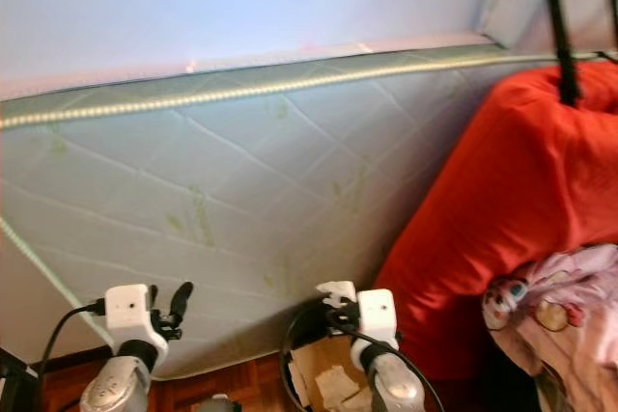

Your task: Clean up the room

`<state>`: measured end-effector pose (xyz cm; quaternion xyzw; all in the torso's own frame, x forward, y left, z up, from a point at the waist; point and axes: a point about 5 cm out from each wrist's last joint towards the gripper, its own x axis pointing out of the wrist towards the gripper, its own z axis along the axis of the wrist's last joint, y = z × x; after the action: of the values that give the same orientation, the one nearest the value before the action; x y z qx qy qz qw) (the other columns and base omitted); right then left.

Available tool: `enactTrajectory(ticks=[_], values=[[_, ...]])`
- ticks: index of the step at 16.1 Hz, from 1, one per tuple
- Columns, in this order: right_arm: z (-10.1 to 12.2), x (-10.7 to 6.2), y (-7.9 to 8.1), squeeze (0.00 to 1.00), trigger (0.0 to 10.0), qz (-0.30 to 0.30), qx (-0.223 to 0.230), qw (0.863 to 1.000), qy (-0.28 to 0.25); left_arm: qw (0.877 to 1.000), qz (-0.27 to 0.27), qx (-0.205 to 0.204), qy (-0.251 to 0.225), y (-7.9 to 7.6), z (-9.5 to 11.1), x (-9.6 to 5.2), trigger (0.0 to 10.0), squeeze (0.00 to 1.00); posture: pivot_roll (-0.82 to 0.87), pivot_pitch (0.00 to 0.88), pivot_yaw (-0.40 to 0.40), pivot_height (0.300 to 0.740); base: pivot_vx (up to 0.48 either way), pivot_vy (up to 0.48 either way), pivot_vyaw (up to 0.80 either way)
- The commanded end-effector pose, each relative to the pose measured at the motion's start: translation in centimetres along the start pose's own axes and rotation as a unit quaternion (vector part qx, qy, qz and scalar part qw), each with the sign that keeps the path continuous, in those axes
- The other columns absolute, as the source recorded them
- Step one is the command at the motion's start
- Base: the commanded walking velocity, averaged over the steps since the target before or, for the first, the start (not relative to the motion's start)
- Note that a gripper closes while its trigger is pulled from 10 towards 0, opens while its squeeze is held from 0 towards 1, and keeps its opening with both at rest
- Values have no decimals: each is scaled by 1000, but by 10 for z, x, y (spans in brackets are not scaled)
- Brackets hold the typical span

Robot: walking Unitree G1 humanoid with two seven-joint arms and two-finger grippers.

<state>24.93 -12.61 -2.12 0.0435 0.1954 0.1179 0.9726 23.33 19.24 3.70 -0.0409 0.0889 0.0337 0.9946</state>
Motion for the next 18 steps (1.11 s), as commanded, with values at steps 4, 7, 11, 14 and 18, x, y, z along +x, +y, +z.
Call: enactTrajectory(ticks=[4,7,11,14,18], values=[[-4,5,-4,0,10000,0,-6,999,39,1000,0,-2,-12,-1,9,1,10000,0,82,0,-19,661,282,0,0],[0,12,-11,0,10000,-23,4,998,63,1000,14,-17,-18,5,16,7,10000,0,90,0,-18,661,0,0,0],[9,21,-11,0,10000,-35,20,996,76,1000,2,-12,-29,6,26,13,10000,0,122,28,-31,661,0,0,0],[18,28,-16,0,10000,-51,30,994,95,999,-6,-10,-43,4,39,21,10000,0,165,80,-47,661,0,0,0],[31,35,-19,0,10000,-60,26,993,100,999,-1,-12,-46,5,43,14,10000,0,190,131,-60,661,0,0,0]])
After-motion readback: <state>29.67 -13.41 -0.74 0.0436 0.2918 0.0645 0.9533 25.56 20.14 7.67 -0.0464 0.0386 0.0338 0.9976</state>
